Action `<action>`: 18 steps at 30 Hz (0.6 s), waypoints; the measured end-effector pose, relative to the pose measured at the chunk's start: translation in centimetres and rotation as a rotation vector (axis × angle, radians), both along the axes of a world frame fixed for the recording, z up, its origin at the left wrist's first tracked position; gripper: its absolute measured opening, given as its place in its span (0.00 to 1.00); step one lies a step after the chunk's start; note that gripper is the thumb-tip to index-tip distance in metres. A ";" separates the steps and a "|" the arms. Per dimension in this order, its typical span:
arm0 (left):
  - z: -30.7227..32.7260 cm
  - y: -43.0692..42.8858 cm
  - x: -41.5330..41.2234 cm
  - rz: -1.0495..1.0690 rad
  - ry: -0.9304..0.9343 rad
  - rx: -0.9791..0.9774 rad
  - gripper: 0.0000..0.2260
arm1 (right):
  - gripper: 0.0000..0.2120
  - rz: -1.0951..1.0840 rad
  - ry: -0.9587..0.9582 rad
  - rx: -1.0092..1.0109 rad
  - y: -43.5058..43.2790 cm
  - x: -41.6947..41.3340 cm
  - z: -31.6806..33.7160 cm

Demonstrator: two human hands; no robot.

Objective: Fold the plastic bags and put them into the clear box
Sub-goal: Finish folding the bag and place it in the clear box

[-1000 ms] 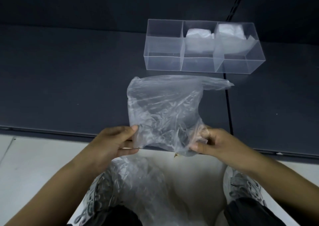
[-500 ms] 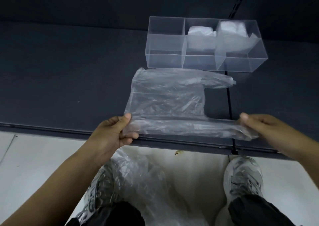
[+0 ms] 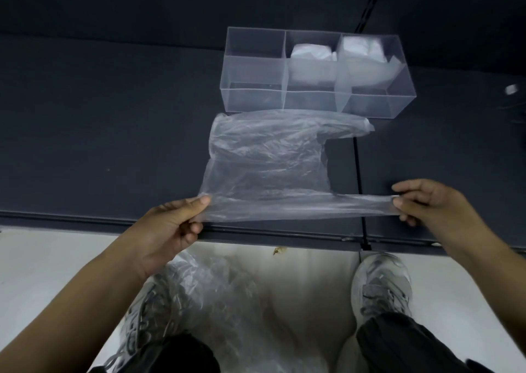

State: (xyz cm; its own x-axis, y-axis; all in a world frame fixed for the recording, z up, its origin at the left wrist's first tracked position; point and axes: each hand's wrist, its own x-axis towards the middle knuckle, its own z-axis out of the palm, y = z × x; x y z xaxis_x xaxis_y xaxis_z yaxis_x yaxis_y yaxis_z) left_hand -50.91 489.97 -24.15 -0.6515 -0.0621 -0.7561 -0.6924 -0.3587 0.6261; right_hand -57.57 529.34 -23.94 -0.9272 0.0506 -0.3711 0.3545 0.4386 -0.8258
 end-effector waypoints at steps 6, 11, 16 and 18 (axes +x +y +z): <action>0.0 1.0 -0.1 -0.043 -0.008 -0.006 0.08 | 0.12 -0.017 0.044 0.094 0.3 0.5 -0.3; -0.3 1.7 -0.1 -0.006 -0.012 -0.117 0.08 | 0.08 0.004 0.081 0.406 0.9 0.7 -0.3; 1.0 1.3 0.8 -0.162 -0.006 -0.291 0.13 | 0.08 0.005 0.103 0.727 -0.3 0.9 0.6; 1.6 0.6 1.1 -0.483 0.063 -0.731 0.20 | 0.10 -0.012 0.235 0.782 -2.0 0.8 1.2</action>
